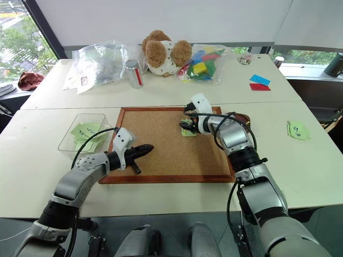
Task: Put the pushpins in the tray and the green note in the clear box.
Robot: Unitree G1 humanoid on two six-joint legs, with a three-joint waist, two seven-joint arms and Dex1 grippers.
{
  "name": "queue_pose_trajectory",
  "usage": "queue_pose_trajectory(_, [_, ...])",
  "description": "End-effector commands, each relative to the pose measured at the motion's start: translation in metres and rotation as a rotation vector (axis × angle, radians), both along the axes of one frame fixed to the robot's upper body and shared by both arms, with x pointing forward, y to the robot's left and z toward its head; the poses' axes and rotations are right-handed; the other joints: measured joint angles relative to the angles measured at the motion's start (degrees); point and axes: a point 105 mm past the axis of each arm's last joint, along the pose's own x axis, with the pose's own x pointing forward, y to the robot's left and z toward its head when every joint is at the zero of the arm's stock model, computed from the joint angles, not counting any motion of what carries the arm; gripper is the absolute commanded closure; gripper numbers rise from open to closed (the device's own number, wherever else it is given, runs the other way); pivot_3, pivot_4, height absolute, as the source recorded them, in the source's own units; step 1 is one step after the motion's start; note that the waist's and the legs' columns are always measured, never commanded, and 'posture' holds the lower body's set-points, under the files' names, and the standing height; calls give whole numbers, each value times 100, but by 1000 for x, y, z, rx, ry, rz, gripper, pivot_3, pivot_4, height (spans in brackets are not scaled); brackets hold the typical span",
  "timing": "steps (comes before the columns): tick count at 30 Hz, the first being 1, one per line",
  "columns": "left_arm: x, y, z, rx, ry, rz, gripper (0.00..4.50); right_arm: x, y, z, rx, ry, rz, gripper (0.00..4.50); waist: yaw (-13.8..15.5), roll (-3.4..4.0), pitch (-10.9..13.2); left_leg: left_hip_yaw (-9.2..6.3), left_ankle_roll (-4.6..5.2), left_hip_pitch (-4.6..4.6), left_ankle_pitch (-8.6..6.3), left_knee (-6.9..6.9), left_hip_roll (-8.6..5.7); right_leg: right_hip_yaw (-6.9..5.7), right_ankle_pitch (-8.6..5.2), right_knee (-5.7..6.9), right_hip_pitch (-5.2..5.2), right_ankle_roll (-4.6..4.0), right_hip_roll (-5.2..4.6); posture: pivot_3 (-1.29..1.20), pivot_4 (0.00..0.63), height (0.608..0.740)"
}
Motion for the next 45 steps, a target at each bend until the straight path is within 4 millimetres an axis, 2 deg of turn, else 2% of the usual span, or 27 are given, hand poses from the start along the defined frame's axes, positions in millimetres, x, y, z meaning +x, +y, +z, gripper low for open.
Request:
queue_pose_trajectory(1, [-1,5,-2,13,-3,26,4500,9,2,18,27,-59,-6,1817,-8,1,0,0,0,0,0,0,0,0,0,0,0,0,0,0,150,740])
queue_pose_trajectory(9, [-3,4,-2,14,-4,30,4500,16,-1,16,45,-47,-24,1817,-15,1,-1,0,1,1,0,0,0,0,0,3,0,0,0,0,150,740])
queue_pose_trajectory(12, [-3,4,-3,20,-1,29,4500,16,0,15,49,-44,-20,2706,-16,1,-1,0,1,1,0,0,0,0,0,2,0,0,0,0,150,740])
queue_pose_trajectory(15, [-3,5,-5,26,4,33,4500,17,0,15,47,-44,-19,4186,-16,1,-1,0,1,1,-1,-1,0,0,0,2,0,0,0,0,150,740])
queue_pose_trajectory(16, [-3,6,-6,30,5,34,4500,17,0,15,48,-44,-18,4430,-16,1,-1,0,3,1,-1,-1,0,1,0,2,0,0,0,0,150,740])
queue_pose_trajectory(23, [-6,7,-12,43,40,34,4500,11,-1,28,65,-68,3,4430,-15,2,-1,0,2,1,-1,-3,1,0,0,3,-1,0,0,0,150,740])
queue_pose_trajectory(31, [-8,5,-19,53,66,30,4500,0,-3,62,87,-138,21,4430,-14,5,-3,0,25,3,-15,-6,0,1,0,2,-2,0,0,0,150,740])
queue_pose_trajectory(36, [-9,5,-21,58,70,25,4500,-3,-13,73,89,-168,-3,4430,-10,6,-4,0,26,6,-15,-7,1,1,0,3,-1,0,0,0,150,740])
queue_pose_trajectory(40, [-9,4,-20,62,65,20,4500,2,-43,80,110,-180,-100,4430,-3,6,-4,0,26,6,-15,-6,1,1,0,1,1,0,-1,0,150,740])
queue_pose_trajectory(45, [-10,4,-19,60,57,18,4500,7,-105,72,66,-171,-291,4430,7,6,-4,0,28,6,-16,-7,1,1,0,-1,3,0,-1,0,150,740])
